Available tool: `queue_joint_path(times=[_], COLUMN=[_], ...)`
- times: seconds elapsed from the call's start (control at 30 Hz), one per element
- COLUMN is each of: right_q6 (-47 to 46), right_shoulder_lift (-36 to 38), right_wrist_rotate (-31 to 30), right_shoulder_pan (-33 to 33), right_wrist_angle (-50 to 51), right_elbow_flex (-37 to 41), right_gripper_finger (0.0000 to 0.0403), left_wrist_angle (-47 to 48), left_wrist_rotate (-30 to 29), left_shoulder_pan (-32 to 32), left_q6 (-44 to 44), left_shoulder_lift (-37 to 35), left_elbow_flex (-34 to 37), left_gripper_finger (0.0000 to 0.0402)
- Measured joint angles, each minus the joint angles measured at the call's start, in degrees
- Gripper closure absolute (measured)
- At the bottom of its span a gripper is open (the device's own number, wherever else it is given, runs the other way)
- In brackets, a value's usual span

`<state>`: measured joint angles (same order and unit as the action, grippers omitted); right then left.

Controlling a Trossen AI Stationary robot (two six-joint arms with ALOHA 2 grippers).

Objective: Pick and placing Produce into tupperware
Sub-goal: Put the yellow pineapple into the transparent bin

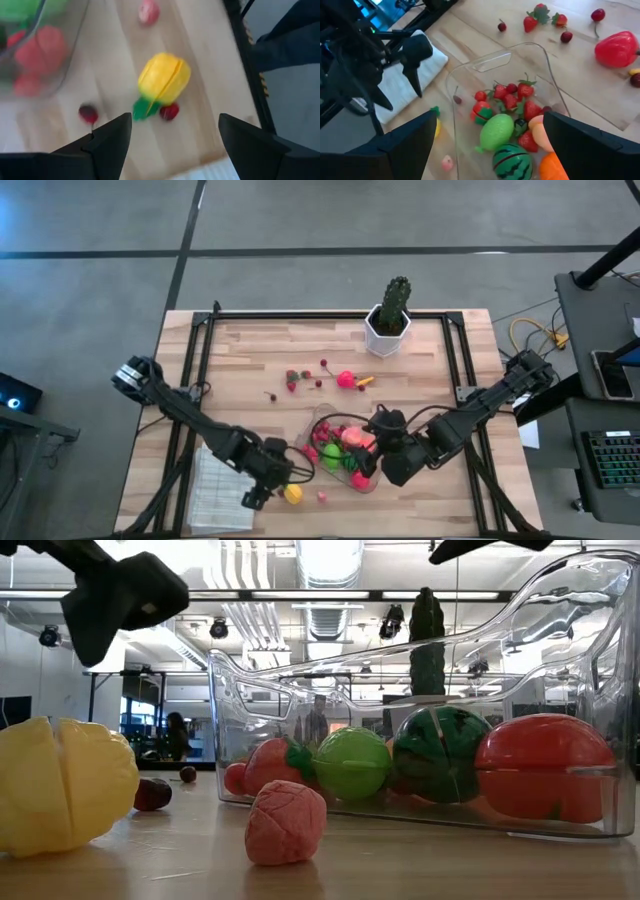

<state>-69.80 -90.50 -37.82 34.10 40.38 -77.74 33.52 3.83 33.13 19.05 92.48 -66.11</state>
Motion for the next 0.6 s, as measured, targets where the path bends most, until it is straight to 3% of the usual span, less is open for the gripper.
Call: queue_joint_path(times=[0.4,0.6], right_q6=[0.64,2.38], right_shoulder_lift=[0.35,1.75], right_wrist_rotate=[-1.61,-2.09], right_shoulder_pan=[0.92,0.93], right_wrist_angle=[0.1,0.26], right_elbow_flex=[-1.89,-2.7], right_gripper_finger=[0.0046,0.0046], left_wrist_angle=[-10.16,-13.55], left_wrist_rotate=[-1.28,-3.17], left_shoulder_pan=[0.87,1.62], left_q6=[-0.48,-4.71], left_shoulder_lift=[5.61,7.75], left_elbow_flex=[0.0,0.0], left_gripper_finger=[0.0118,0.0118])
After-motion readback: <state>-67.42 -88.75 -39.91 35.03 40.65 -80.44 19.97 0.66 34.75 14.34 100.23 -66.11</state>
